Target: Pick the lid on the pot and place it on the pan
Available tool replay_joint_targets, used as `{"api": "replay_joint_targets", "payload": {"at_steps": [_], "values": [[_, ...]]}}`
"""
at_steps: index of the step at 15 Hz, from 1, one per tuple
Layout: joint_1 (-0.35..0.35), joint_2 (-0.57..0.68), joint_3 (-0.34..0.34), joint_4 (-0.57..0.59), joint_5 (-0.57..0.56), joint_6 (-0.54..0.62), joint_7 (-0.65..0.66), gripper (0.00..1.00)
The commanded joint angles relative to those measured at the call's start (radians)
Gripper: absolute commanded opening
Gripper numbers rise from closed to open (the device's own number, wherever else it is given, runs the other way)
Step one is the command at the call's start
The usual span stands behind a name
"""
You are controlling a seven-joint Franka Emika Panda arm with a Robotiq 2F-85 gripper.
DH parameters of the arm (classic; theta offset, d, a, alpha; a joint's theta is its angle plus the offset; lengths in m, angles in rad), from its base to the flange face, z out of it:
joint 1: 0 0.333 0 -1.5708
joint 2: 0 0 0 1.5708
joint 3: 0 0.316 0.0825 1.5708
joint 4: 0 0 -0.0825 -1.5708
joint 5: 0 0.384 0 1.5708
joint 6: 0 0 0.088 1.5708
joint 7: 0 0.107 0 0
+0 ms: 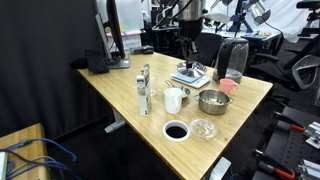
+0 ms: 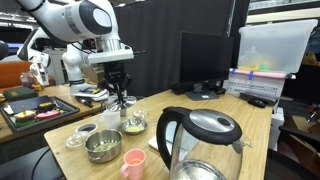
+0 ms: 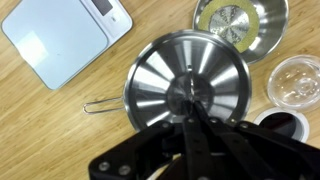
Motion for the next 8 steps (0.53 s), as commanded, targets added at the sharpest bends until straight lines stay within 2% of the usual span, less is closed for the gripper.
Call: {"api": "replay_joint_targets", "payload": {"at_steps": [1, 8], "values": [[-0.005, 0.018, 0.006, 0.015, -0.002, -0.008, 0.015, 0.03], [-0.006, 0.041, 0.007, 0.037, -0.003, -0.024, 0.026, 0.03]]}}
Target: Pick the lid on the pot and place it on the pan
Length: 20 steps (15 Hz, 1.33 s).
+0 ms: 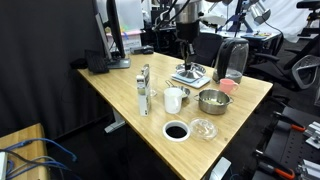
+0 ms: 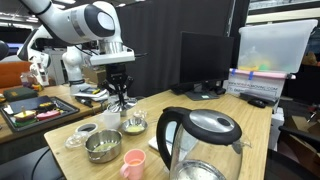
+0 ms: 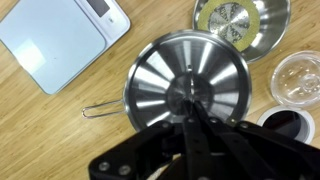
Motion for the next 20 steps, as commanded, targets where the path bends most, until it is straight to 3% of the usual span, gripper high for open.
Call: {"api": "replay_joint_targets", "payload": {"at_steps": [1, 13, 20], "values": [[-0.006, 0.000, 0.007, 0.002, 0.000, -0.003, 0.000, 0.03], [0.002, 0.252, -0.006, 0.270, -0.062, 0.002, 0.147, 0.01], [-0.011, 0.300, -0.020, 0.291, -0.063, -0.002, 0.157, 0.01]]}}
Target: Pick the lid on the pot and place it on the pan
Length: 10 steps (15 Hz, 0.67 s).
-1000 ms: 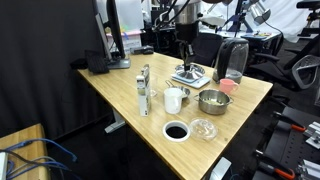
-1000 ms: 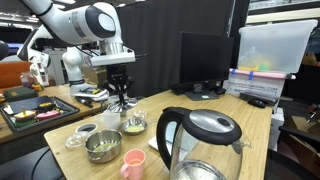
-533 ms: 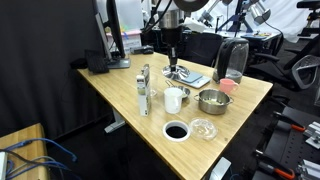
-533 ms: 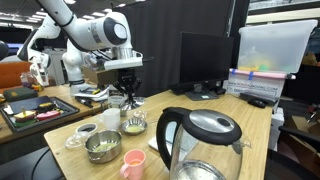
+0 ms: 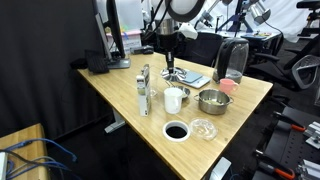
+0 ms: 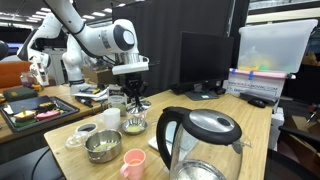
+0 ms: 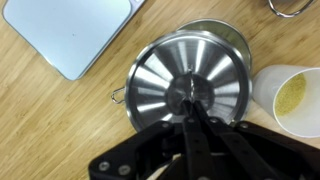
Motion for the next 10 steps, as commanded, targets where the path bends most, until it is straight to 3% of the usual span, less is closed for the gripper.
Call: {"api": "replay_joint_targets", "payload": {"at_steps": [1, 10], "values": [[-0.012, 0.026, 0.005, 0.013, 0.004, -0.016, 0.008, 0.01], [-0.024, 0.078, 0.015, 0.012, 0.024, -0.024, -0.019, 0.01]]}}
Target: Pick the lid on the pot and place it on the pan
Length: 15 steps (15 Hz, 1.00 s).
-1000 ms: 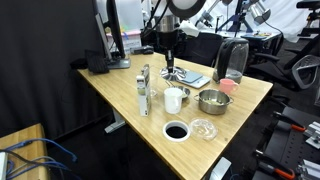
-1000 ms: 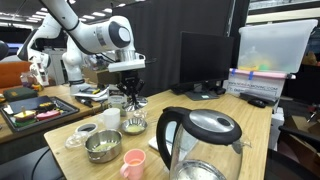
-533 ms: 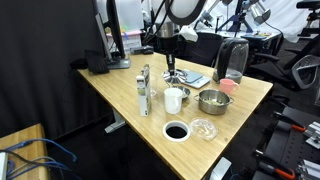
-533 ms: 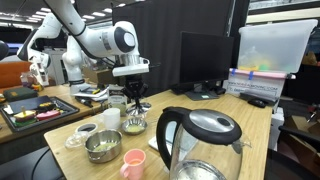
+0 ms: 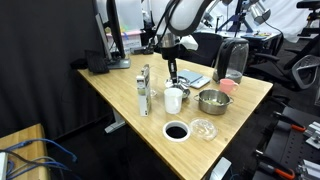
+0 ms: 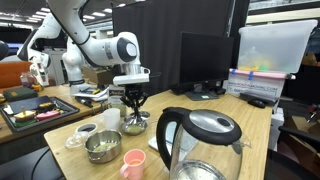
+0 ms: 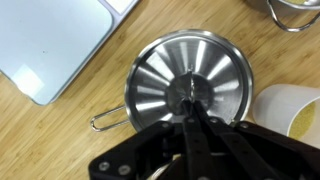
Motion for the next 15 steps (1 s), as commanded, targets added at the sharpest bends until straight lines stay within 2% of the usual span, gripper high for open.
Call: {"api": "replay_joint_targets", "payload": {"at_steps": [1, 15], "values": [[-0.017, 0.003, 0.019, 0.009, 0.021, -0.023, -0.025, 0.01], [-0.043, 0.025, 0.037, -0.008, 0.077, -0.040, -0.100, 0.01]]}}
